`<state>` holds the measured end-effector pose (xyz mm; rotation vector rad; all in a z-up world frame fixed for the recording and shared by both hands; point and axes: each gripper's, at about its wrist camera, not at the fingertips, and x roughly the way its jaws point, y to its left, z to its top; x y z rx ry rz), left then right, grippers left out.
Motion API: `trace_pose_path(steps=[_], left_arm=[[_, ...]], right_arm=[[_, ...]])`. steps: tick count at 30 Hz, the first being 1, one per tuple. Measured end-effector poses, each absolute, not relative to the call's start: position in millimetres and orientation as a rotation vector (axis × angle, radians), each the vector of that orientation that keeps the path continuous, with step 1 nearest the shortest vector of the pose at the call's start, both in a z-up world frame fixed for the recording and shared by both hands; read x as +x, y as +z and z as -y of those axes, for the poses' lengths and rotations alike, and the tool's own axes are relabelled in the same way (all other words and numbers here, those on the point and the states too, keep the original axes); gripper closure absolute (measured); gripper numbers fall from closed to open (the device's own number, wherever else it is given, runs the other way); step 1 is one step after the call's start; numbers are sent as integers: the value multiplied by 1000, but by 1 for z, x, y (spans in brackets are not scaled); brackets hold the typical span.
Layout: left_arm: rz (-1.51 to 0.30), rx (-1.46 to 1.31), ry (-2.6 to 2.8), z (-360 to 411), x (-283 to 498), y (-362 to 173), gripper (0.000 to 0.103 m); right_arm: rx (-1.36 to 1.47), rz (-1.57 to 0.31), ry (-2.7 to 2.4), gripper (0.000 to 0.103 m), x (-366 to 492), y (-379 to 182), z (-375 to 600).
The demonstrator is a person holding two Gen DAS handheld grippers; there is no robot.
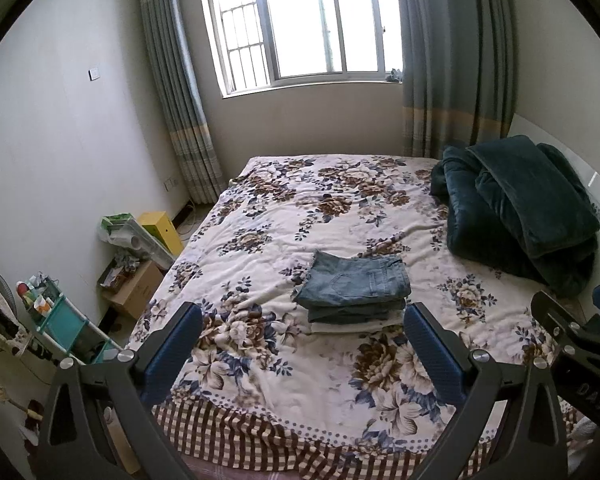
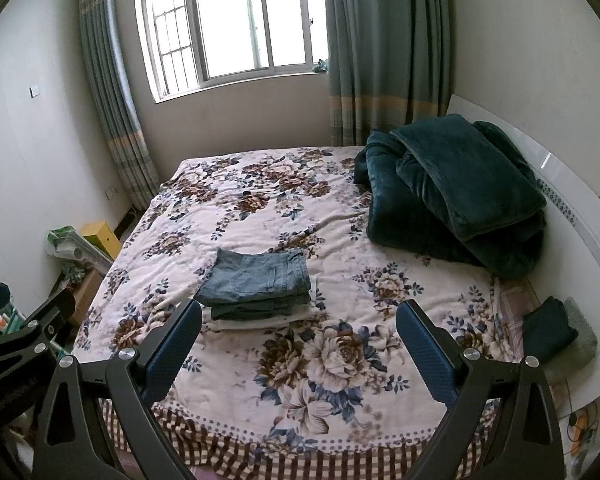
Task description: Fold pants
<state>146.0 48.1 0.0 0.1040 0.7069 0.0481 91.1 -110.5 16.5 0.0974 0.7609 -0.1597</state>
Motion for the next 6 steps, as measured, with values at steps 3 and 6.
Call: trace_pose_path(steps=[3,6], left_arm=[[-704,106,48,-48,146,0,0],[-698,101,44,-48,145,1,0]], right_arm=[[100,-762,-162,3,90,16,111],[100,-763,-163,3,90,16,109]])
